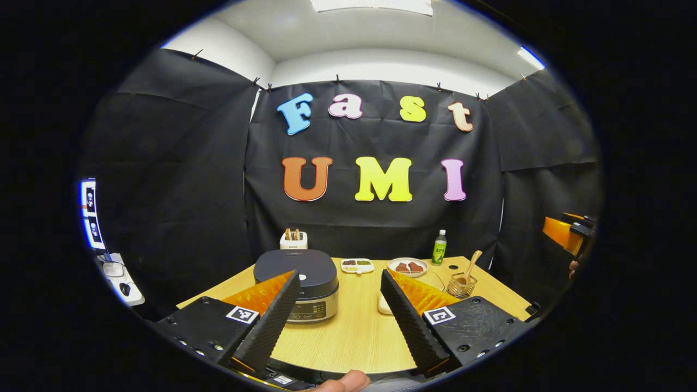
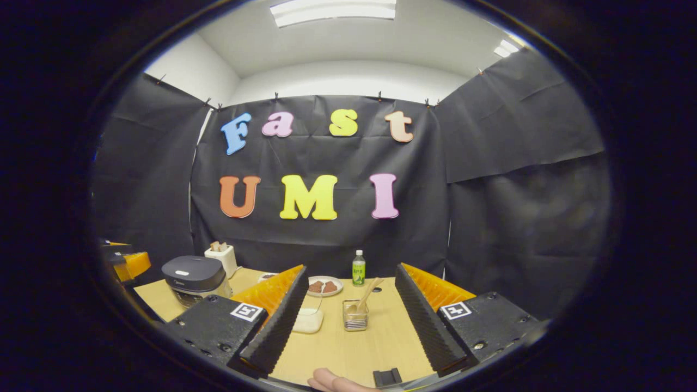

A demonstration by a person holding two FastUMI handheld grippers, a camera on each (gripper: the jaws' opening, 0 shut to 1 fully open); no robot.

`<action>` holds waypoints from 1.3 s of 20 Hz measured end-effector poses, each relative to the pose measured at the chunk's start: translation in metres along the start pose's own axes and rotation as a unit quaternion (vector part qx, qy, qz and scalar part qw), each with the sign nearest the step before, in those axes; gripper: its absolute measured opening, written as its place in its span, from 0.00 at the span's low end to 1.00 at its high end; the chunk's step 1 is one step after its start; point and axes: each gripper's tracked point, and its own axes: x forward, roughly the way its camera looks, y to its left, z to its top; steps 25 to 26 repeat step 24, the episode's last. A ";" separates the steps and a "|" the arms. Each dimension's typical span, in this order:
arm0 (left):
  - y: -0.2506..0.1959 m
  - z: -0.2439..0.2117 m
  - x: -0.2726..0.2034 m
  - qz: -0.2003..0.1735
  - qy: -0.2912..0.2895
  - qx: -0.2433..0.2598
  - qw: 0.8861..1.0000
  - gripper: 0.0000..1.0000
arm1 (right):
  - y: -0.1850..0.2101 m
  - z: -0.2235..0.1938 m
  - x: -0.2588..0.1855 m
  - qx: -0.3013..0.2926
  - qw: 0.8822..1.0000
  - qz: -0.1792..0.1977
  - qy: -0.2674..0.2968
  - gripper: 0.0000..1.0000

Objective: Close the left gripper, press the button to open the rice cooker; take a wooden spoon from the chopstick holder with the right hand, scoop a spoonful of rice and pour it into the rice cooker, then put the wooden spoon back into the chopstick holder.

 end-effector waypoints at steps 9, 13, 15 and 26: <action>-0.012 0.019 -0.016 -0.027 -0.039 0.006 0.999 0.95 | -0.005 0.005 -0.022 0.005 1.000 -0.011 -0.014 1.00; -0.012 0.016 -0.016 -0.025 -0.037 0.002 0.999 0.95 | -0.010 0.005 -0.025 -0.002 1.000 -0.011 -0.017 0.99; -0.010 0.015 -0.016 -0.024 -0.038 0.001 0.999 0.95 | -0.011 0.003 -0.024 -0.003 1.000 -0.010 -0.016 1.00; -0.013 0.012 -0.021 -0.032 -0.042 0.010 0.999 0.95 | -0.014 -0.007 -0.019 -0.004 1.000 -0.009 -0.008 1.00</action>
